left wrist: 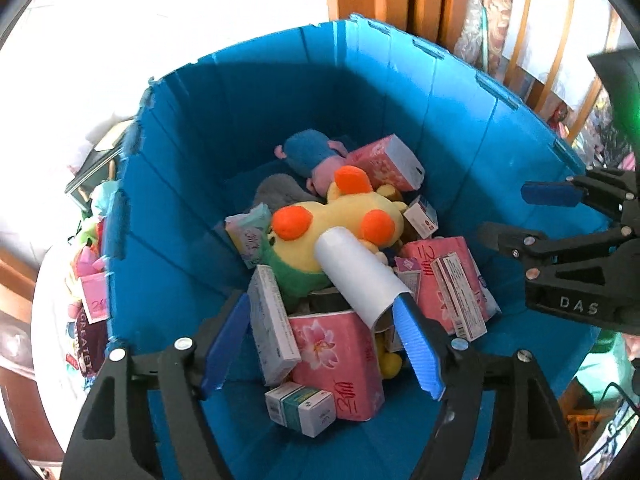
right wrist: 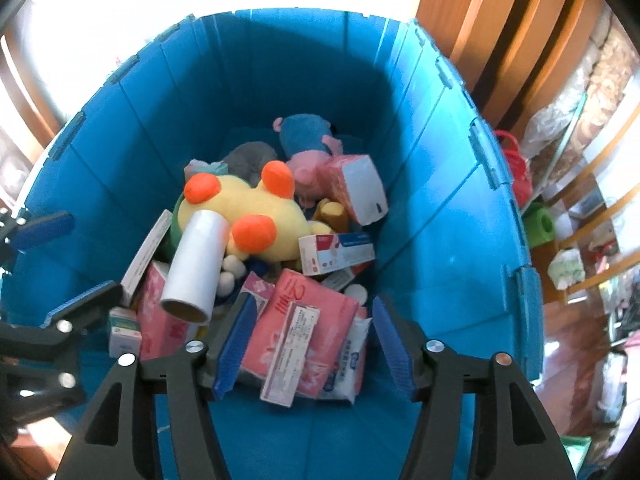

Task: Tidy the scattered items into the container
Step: 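Move both tools out of the crate back to the pile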

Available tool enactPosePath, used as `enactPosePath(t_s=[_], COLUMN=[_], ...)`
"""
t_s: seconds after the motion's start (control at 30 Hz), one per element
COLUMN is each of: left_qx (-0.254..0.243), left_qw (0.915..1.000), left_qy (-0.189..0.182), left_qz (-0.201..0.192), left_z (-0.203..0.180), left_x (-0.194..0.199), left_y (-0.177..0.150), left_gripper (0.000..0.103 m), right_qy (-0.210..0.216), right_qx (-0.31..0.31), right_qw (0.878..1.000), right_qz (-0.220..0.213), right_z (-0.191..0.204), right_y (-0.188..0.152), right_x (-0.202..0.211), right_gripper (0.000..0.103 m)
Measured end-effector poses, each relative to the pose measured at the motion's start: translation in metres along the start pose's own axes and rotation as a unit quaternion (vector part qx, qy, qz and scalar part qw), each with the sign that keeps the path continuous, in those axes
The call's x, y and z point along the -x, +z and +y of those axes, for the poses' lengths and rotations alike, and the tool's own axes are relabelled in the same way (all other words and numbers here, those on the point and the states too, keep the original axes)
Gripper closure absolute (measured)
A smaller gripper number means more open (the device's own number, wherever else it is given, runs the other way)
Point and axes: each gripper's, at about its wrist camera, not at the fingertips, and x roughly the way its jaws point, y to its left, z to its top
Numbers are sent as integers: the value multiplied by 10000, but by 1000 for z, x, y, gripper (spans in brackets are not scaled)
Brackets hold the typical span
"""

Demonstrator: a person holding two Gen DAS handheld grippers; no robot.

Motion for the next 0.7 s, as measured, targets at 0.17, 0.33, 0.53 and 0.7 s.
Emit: enactPosePath(t_s=[0.17,0.33,0.53,0.7], left_qx=[304,761,1361,1771], left_qw=[9989,9937,9812,9710], left_qy=[164,286,694,1130], left_qz=[-304,-772,-1183,-1140], left_z=[29,85,184,272], left_x=[25,66,106,116], left_y=[-6,-24,-77,-142], left_gripper=[29,29,29,28], right_qy=[-56,20,-36,39], right_qx=[199,298,390,353], right_qw=[9997,9991,9966,9934], right_qz=[-157,-316,-731,-1093], right_z=[22,58,122,192], right_y=[0,5,15,19], right_x=[5,16,41,61], right_gripper=[31,20,18,16])
